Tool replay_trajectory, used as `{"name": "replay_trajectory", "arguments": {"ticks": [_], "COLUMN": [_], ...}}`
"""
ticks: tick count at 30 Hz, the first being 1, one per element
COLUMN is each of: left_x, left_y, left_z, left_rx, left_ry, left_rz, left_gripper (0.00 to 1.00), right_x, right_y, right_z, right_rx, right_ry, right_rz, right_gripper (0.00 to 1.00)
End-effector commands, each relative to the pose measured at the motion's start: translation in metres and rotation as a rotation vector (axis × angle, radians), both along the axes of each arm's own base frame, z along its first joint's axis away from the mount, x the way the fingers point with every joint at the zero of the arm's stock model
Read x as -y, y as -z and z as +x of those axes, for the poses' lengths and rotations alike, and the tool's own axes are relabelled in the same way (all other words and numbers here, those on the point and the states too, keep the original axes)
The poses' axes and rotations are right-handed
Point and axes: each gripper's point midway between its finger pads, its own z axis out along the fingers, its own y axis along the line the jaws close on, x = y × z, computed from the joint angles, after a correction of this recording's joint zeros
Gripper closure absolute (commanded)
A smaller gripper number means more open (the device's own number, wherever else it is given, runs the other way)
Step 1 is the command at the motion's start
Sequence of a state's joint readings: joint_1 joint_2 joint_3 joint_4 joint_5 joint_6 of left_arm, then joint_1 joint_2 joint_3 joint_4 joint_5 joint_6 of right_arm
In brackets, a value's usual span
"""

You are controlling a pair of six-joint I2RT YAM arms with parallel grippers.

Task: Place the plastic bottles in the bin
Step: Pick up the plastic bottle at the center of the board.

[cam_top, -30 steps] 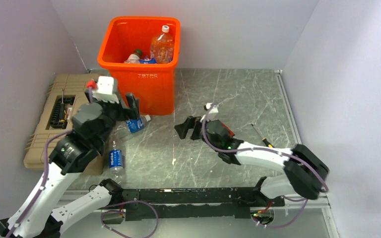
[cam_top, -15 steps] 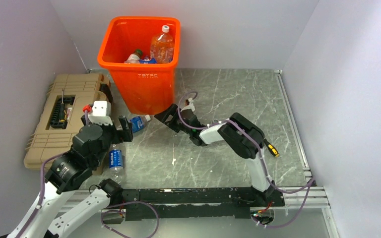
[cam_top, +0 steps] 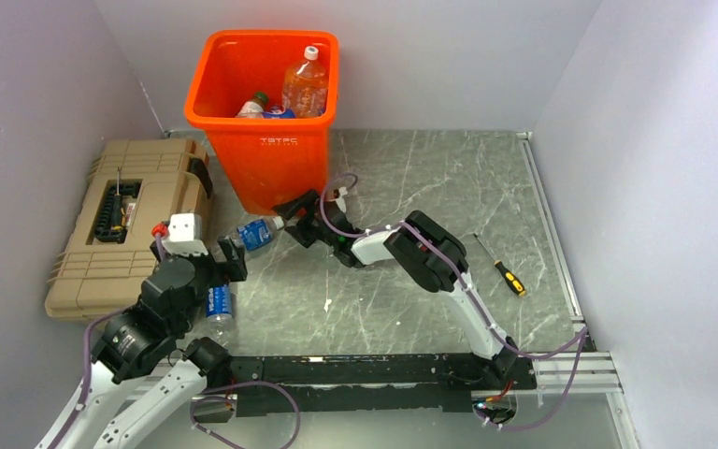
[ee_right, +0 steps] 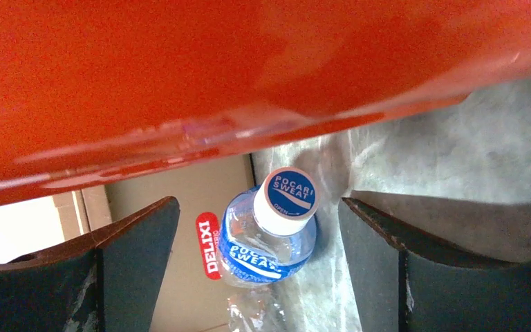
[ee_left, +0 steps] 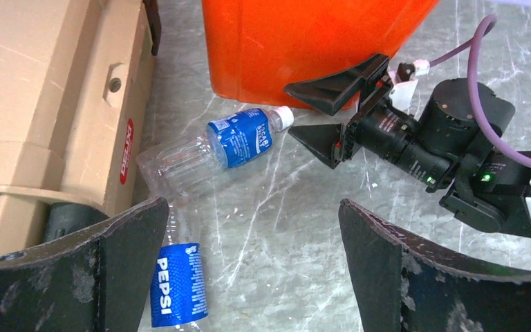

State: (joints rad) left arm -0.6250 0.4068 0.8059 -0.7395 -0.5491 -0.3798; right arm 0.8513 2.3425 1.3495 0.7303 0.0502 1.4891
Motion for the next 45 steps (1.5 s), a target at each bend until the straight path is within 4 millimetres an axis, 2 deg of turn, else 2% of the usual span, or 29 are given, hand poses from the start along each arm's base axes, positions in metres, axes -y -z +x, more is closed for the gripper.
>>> {"name": "replay_trajectory", "arguments": {"ticks": [1, 4, 9, 19, 26, 30, 36, 41, 45], "left_x": [-0.01, -0.014, -0.015, -0.014, -0.014, -0.015, -0.016, -0.015, -0.015], "left_y": [-0.018, -0.019, -0.02, -0.022, -0.022, -0.022, -0.023, -0.023, -0.023], "left_z": [-0.001, -0.005, -0.007, -0.008, -0.008, -0.01, -0.011, -0.01, -0.01], "left_rx": [0.095, 0.11, 0.118, 0.131, 0.134, 0.133, 0.142, 0.141, 0.142], "left_ry": [-0.06, -0.066, -0.068, -0.061, -0.055, -0.059, -0.062, -0.059, -0.061], "left_rz": [-0.079, -0.094, -0.105, -0.115, -0.122, -0.125, -0.134, -0.133, -0.132], "left_gripper": [0.02, 0.02, 0.02, 0.02, 0.02, 0.02, 0.02, 0.02, 0.02], "right_x": [-0.014, -0.016, -0.009, -0.008, -0.024, -0.031, -0.023, -0.021, -0.017], "right_y": [0.015, 0.025, 0.041, 0.064, 0.087, 0.101, 0.12, 0.117, 0.113], "right_z": [-0.002, -0.006, -0.008, 0.004, -0.012, -0.023, -0.034, -0.038, -0.045], "right_rx": [-0.101, -0.142, -0.225, -0.281, -0.306, -0.313, -0.327, -0.311, -0.293], "right_ry": [0.056, 0.08, 0.18, 0.315, 0.268, 0.238, 0.219, 0.199, 0.175], "right_rz": [0.013, 0.022, 0.078, 0.11, 0.05, -0.009, -0.069, -0.073, -0.069], "right_gripper": [0.11, 0.12, 0.16, 0.28, 0.27, 0.29, 0.45, 0.61, 0.79]}}
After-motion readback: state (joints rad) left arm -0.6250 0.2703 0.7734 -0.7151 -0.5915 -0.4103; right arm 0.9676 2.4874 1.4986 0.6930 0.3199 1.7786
